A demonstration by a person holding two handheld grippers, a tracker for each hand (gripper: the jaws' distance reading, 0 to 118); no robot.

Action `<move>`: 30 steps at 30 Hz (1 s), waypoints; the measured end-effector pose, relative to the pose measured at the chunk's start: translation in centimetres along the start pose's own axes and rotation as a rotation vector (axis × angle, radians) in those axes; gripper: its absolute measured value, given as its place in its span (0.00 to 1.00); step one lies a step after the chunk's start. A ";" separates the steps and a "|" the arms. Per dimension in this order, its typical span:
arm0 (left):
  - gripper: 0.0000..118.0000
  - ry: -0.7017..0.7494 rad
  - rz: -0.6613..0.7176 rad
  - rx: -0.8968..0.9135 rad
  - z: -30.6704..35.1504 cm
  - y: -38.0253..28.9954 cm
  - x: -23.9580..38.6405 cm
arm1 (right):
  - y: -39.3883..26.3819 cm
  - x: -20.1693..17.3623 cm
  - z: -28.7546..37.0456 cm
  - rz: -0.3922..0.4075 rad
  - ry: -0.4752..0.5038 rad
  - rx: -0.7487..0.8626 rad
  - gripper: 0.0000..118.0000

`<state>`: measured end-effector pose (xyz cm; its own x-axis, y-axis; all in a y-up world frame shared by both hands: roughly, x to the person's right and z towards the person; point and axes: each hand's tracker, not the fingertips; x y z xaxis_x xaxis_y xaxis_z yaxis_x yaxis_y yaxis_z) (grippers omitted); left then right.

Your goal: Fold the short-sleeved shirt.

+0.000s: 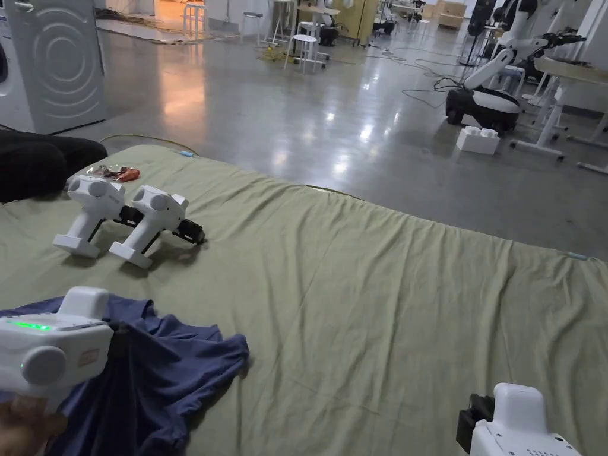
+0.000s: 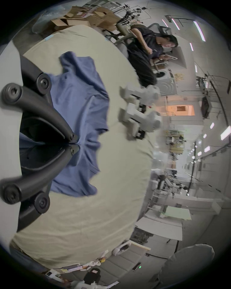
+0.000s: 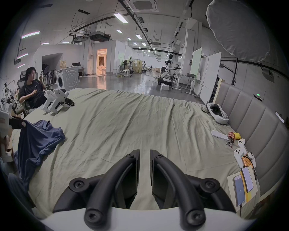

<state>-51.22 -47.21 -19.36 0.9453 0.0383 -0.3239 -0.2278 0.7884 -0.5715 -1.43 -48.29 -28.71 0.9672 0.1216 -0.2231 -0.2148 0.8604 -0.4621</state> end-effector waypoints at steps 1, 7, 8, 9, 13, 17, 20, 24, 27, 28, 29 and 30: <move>0.03 -0.006 -0.004 0.032 0.5 0.8 0.6 | 0.0 0.2 0.2 -0.004 -0.003 0.005 0.14; 0.03 -0.133 -0.026 0.205 3.1 7.0 4.2 | 0.5 1.8 1.4 -0.034 -0.017 0.039 0.14; 0.03 -0.161 -0.042 0.224 3.5 8.1 5.1 | 0.6 2.1 1.6 -0.041 -0.020 0.047 0.14; 0.03 -0.183 -0.065 0.247 4.0 9.2 6.1 | 0.7 2.5 1.8 -0.048 -0.024 0.054 0.14; 0.03 -0.279 -0.134 0.351 8.0 11.6 13.1 | 1.0 4.0 2.9 -0.073 -0.040 0.085 0.14; 0.03 -0.411 -0.180 0.384 10.2 12.8 20.2 | 0.9 5.9 3.9 -0.095 -0.057 0.103 0.14; 0.03 -0.491 -0.227 0.387 10.6 12.5 25.6 | 0.7 7.4 4.7 -0.103 -0.080 0.112 0.14; 0.03 -0.597 -0.264 0.327 10.0 9.9 33.0 | -0.1 9.8 5.7 -0.132 -0.120 0.115 0.14; 0.03 -0.669 -0.309 0.261 9.1 6.2 37.9 | -1.0 11.6 6.3 -0.143 -0.157 0.107 0.14; 0.03 -0.684 -0.335 0.231 8.8 4.6 39.5 | -1.4 12.1 6.7 -0.146 -0.169 0.103 0.14; 0.03 -0.693 -0.342 0.213 8.7 3.3 40.6 | -1.7 12.6 6.8 -0.149 -0.179 0.100 0.14; 0.03 -0.713 -0.354 0.183 8.4 1.7 41.8 | -2.0 13.1 6.9 -0.152 -0.192 0.094 0.14</move>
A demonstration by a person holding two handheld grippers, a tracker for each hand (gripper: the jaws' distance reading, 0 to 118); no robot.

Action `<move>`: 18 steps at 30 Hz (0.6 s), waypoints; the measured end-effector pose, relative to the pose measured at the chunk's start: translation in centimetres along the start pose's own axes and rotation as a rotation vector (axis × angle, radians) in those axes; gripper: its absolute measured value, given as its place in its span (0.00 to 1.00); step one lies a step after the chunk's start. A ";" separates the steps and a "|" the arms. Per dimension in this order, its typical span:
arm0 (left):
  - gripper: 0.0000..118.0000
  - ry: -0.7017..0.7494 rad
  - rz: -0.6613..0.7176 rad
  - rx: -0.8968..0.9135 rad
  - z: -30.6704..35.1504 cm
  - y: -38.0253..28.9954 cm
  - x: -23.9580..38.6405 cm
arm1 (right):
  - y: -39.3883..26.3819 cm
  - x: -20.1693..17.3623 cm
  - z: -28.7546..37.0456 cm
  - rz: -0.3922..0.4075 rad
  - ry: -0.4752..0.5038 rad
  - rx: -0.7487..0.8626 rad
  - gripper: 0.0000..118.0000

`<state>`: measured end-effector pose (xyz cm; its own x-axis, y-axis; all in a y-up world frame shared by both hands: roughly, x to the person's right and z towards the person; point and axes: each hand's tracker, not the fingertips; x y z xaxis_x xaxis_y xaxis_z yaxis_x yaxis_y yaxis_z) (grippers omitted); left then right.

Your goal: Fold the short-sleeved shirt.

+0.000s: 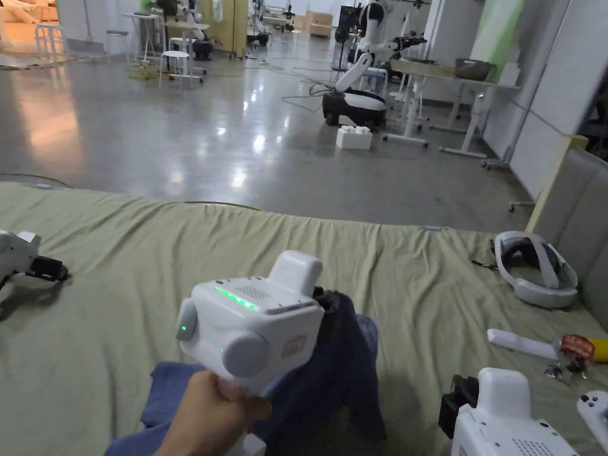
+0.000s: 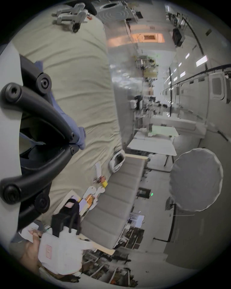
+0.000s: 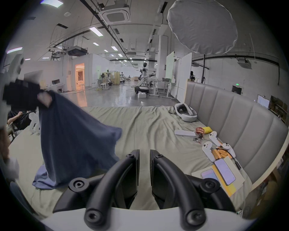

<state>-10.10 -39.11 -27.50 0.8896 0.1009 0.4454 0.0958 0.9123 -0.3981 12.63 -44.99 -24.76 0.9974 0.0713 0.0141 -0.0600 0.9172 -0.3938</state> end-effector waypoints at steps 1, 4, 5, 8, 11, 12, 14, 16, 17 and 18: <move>0.03 -0.021 0.006 -0.027 -0.8 -1.4 1.3 | -0.3 0.6 0.0 -0.004 -0.009 -0.005 0.14; 0.03 -0.065 0.003 -0.096 -2.1 -5.3 4.6 | -0.9 1.8 0.2 -0.025 -0.029 -0.029 0.14; 0.03 -0.075 0.005 -0.114 -2.4 -6.4 5.5 | -1.1 2.0 0.1 -0.030 -0.032 -0.034 0.14; 0.14 -0.079 -0.008 -0.149 -2.3 -9.6 8.1 | -1.7 2.5 -0.1 -0.038 -0.038 -0.048 0.14; 0.53 -0.074 0.007 -0.175 -1.6 -11.4 9.5 | -1.9 2.3 -0.2 -0.041 -0.037 -0.054 0.14; 0.55 -0.077 0.024 -0.180 -1.1 -11.8 9.6 | -1.9 2.3 -0.2 -0.042 -0.034 -0.053 0.14; 0.55 -0.066 0.049 -0.154 0.2 -11.9 9.8 | -1.6 1.9 -0.1 -0.045 -0.027 -0.048 0.14; 0.55 0.013 0.059 -0.090 1.9 -11.4 9.9 | -1.1 1.4 0.1 -0.044 -0.018 -0.030 0.14; 0.55 0.042 0.066 -0.052 2.7 -11.2 9.7 | -0.8 1.1 0.2 -0.042 -0.014 -0.020 0.14; 0.55 0.078 0.080 -0.016 3.8 -10.8 9.5 | -0.3 0.6 0.4 -0.038 -0.007 -0.005 0.14</move>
<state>-4.39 -46.54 -15.93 0.9268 0.1417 0.3479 0.0293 0.8960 -0.4430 13.26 -45.09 -24.22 0.9986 0.0390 0.0358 -0.0215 0.9172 -0.3978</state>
